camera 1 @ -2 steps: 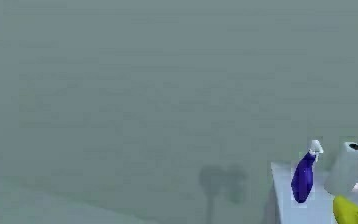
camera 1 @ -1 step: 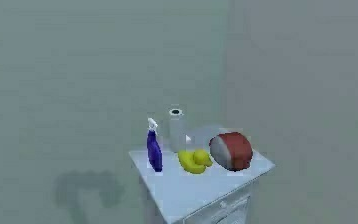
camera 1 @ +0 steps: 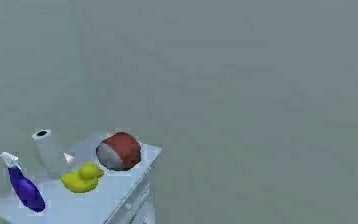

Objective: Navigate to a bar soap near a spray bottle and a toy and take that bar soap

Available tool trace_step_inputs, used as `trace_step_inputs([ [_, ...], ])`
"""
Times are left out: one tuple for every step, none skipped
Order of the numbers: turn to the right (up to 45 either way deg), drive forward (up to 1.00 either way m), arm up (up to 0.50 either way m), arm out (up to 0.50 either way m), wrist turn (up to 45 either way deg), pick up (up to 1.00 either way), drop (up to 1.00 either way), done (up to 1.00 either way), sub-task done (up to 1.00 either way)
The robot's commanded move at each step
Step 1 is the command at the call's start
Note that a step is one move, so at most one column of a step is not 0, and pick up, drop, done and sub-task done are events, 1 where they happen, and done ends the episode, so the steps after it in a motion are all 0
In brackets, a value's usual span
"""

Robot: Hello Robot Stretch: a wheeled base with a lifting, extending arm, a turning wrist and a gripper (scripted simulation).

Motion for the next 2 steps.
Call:
trace_step_inputs([
  [0.0, 0.50, 0.00, 0.00, 0.0, 0.00, 0.00, 0.00, 0.00],
  [-45.0, 0.00, 0.00, 0.00, 0.0, 0.00, 0.00, 0.00, 0.00],
])
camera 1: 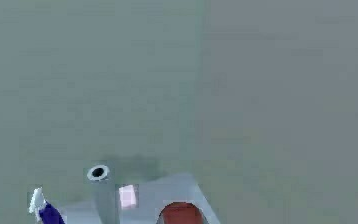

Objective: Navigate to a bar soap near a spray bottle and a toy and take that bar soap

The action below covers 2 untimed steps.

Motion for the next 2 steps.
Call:
trace_step_inputs([
  [-45.0, 0.00, 0.00, 0.00, 0.0, 0.00, 0.00, 0.00, 0.00],
  [-45.0, 0.00, 0.00, 0.00, 0.0, 0.00, 0.00, 0.00, 0.00],
])
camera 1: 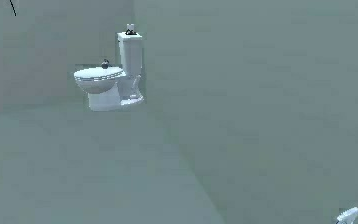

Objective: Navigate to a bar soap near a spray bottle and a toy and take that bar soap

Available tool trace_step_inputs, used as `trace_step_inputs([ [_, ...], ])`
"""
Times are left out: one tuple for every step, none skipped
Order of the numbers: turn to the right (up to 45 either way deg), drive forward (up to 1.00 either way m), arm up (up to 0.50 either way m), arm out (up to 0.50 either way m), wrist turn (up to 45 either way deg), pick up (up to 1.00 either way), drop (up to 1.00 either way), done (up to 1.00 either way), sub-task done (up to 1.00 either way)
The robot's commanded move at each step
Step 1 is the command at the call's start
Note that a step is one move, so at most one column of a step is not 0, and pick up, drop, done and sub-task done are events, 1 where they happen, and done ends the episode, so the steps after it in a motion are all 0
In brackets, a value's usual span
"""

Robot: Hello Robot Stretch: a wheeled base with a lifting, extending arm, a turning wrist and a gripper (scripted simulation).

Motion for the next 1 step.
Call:
trace_step_inputs([
  [-18.0, 0.00, 0.00, 0.00, 0.0, 0.00, 0.00, 0.00, 0.00],
])
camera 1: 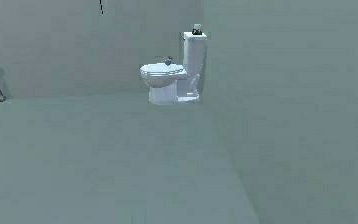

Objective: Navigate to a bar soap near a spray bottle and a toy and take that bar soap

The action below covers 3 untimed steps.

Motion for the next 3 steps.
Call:
trace_step_inputs([
  [0.0, 0.00, 0.50, 0.00, 0.0, 0.00, 0.00, 0.00, 0.00],
  [0.0, 0.00, 0.38, 0.00, 0.0, 0.00, 0.00, 0.00, 0.00],
  [0.0, 0.00, 0.00, 0.22, 0.0, 0.00, 0.00, 0.00, 0.00],
])
